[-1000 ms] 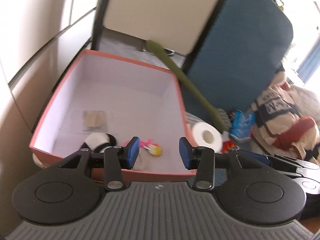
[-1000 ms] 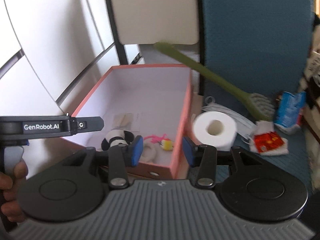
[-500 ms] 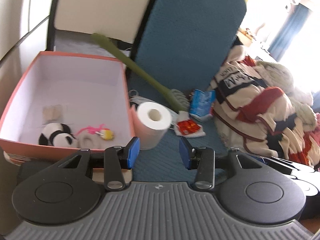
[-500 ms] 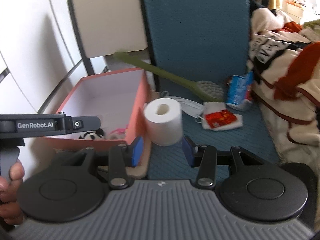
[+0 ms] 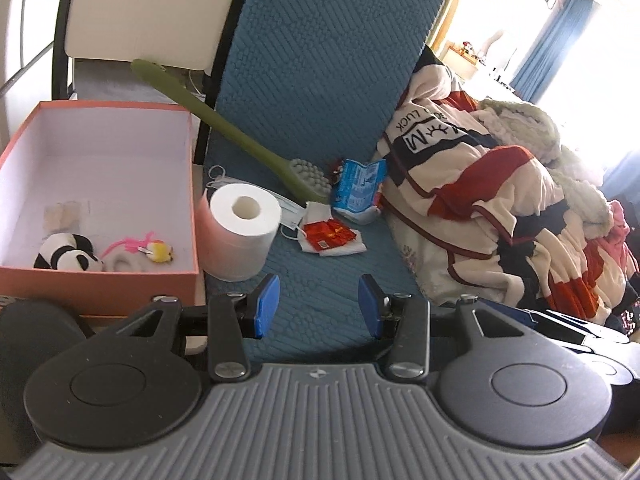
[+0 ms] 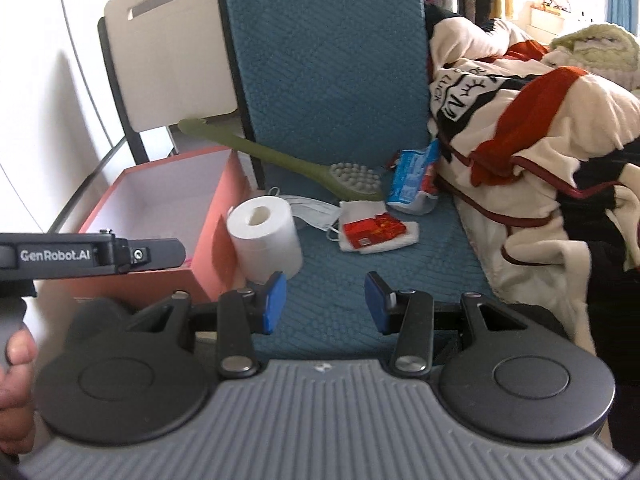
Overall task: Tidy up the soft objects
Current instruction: 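Withdraw both tools from the box back over the chair seat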
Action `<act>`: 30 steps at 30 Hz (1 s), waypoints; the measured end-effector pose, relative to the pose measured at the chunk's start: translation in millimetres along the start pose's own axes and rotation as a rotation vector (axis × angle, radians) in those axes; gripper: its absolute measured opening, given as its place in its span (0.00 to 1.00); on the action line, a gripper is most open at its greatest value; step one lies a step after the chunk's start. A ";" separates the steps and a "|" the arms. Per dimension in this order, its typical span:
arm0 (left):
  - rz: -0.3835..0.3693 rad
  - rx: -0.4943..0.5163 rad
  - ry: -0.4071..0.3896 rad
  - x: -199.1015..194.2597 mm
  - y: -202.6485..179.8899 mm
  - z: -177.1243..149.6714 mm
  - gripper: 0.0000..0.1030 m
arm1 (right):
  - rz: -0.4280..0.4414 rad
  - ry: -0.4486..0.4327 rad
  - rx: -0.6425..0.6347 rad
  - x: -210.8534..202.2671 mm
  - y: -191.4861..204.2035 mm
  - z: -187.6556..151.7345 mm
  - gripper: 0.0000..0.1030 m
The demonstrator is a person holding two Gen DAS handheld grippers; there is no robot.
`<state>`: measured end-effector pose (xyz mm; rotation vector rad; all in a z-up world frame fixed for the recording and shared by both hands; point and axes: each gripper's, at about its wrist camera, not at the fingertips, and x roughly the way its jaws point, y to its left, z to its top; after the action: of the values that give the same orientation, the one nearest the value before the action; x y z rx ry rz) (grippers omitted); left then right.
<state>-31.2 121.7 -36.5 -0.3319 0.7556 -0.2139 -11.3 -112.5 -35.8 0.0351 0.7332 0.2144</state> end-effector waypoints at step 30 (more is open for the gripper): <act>0.015 0.030 0.117 83.9 -60.6 18.4 0.48 | -0.034 0.032 0.070 22.0 -77.0 -3.4 0.45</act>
<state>36.9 43.8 -54.8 -0.2871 0.8696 -0.2315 16.3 -183.4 -61.0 0.0863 0.7722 0.1568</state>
